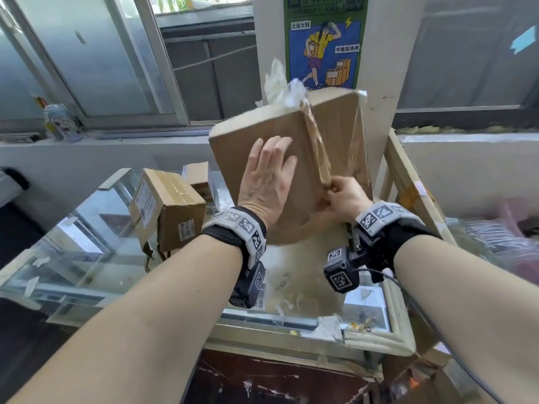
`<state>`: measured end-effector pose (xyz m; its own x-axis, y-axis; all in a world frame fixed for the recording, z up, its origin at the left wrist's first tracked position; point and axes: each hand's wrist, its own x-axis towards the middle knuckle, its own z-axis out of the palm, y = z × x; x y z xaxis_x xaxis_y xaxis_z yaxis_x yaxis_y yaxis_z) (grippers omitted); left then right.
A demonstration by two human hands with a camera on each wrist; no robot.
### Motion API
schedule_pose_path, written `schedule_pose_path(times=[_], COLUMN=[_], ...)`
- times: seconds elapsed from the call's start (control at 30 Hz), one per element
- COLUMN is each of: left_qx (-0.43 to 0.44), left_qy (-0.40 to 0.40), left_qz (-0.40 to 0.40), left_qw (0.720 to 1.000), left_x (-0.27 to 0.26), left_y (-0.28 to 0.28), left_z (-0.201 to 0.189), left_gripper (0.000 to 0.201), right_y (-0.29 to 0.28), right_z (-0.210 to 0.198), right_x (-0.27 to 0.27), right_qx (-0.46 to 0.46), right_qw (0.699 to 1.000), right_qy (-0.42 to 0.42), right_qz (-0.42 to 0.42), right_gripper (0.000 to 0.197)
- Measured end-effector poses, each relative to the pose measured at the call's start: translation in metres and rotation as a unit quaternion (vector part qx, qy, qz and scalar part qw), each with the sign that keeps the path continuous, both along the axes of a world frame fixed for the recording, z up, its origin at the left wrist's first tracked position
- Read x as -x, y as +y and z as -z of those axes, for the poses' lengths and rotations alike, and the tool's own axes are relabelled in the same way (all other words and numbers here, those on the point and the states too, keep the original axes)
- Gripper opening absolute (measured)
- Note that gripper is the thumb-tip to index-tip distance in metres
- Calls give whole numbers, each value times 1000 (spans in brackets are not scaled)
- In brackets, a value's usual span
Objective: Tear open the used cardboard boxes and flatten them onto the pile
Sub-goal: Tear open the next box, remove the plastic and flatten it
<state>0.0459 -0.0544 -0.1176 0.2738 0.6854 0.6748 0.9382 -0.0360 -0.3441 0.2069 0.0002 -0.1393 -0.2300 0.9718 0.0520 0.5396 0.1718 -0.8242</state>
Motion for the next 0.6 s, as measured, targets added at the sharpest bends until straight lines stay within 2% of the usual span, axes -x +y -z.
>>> schedule_pose_path(times=[0.03, 0.1, 0.13, 0.2, 0.3, 0.43, 0.6], left_qx=[68, 229, 262, 275, 286, 297, 318], left_qy=[5, 5, 3, 9, 25, 15, 8], left_qz=[15, -54, -98, -146, -154, -165, -161], left_qw=[998, 972, 960, 950, 946, 940, 934], left_x=[-1, -6, -7, -9, -5, 0, -10], left_y=[-3, -10, -11, -10, -6, -5, 0], left_z=[1, 0, -1, -5, -9, -7, -9], left_gripper=[44, 91, 115, 140, 147, 138, 130], right_y=[3, 6, 6, 3, -3, -14, -18], right_z=[-11, -34, -42, -45, -36, -27, -26], right_x=[3, 9, 12, 20, 25, 20, 14], right_qx=[-27, -43, -38, -28, 16, 21, 27], right_qw=[999, 996, 995, 996, 996, 997, 995], right_qy=[22, 75, 90, 82, 91, 43, 83], right_qz=[12, 10, 4, 10, -9, -64, -52], right_gripper=[12, 13, 14, 28, 41, 34, 30])
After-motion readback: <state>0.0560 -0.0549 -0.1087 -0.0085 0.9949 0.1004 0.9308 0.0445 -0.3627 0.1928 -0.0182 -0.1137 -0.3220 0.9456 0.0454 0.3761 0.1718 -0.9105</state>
